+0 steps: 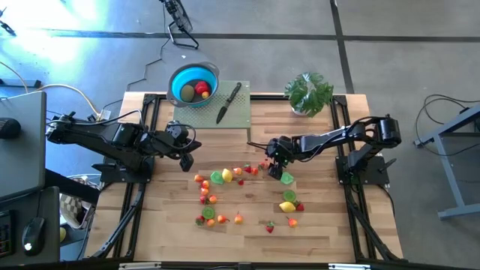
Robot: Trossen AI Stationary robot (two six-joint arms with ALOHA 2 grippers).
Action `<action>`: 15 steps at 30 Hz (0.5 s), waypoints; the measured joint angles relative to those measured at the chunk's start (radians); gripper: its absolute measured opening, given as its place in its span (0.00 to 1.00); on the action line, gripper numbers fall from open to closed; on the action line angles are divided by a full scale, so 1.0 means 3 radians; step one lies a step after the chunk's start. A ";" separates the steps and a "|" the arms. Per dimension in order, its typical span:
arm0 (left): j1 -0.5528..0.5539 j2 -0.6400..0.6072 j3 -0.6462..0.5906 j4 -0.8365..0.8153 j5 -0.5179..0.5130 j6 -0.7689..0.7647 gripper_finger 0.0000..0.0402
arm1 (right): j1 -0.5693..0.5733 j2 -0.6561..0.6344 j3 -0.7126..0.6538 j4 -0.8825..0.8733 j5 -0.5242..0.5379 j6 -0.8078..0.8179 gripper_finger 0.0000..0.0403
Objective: Pick & Place Fruit
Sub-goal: Put the half apple into the strainer bowl on the shelf
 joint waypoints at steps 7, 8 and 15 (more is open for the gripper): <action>0.0000 0.0000 0.0000 0.0000 0.0000 0.0000 0.00 | 0.0000 -0.0067 0.0001 0.0004 -0.0141 -0.0001 0.66; 0.0000 0.0000 0.0000 0.0000 0.0000 0.0000 0.00 | 0.0000 -0.0091 0.0001 -0.0003 -0.0173 0.0000 0.66; 0.0000 0.0000 0.0000 0.0003 0.0000 0.0000 0.00 | 0.0008 -0.0408 0.0003 -0.0001 -0.0203 0.0030 0.67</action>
